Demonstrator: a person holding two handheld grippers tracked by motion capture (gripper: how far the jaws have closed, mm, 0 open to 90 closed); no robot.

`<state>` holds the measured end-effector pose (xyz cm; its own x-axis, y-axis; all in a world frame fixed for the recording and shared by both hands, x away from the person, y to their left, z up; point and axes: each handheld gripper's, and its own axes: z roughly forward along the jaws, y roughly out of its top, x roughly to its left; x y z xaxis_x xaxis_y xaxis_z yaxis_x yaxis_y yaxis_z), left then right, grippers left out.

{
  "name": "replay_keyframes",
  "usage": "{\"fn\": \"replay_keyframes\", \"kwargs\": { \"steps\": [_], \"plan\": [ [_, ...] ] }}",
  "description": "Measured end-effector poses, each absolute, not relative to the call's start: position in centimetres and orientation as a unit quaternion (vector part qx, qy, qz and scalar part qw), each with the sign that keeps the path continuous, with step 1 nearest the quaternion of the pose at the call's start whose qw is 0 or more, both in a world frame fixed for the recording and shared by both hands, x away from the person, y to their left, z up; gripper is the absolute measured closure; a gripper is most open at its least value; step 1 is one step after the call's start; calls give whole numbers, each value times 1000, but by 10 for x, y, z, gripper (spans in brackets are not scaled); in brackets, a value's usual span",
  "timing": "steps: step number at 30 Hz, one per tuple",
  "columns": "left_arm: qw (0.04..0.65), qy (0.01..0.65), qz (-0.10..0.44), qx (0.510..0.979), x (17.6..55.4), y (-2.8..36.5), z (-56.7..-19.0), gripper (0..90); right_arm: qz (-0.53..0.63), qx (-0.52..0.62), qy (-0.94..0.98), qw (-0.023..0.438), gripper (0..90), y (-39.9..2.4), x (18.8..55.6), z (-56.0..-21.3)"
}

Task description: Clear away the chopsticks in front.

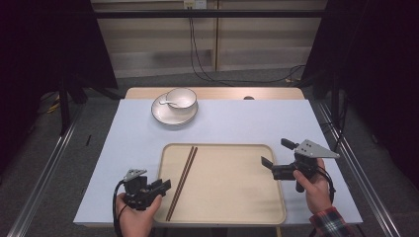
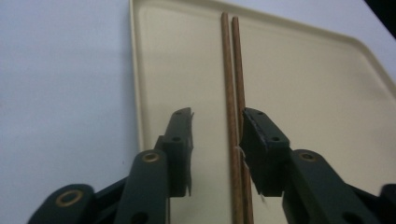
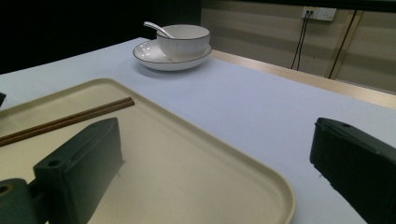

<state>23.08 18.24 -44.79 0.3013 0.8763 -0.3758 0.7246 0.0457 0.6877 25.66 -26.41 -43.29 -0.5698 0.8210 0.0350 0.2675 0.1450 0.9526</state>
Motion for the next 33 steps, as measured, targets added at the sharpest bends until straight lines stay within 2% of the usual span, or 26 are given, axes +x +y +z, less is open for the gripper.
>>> {"fn": "replay_keyframes", "kwargs": {
  "steps": [6,10,17,33],
  "plan": [
    [450,567,106,681,241,185,-438,434,529,383,710,263,18,-263,257,-433],
    [468,563,104,673,250,188,-431,371,529,382,711,264,18,-264,256,-432],
    [484,524,136,688,267,194,-418,203,529,381,711,263,18,-264,255,-432],
    [479,479,167,716,293,220,-411,120,518,379,719,266,17,-261,252,-433]
  ]
}}
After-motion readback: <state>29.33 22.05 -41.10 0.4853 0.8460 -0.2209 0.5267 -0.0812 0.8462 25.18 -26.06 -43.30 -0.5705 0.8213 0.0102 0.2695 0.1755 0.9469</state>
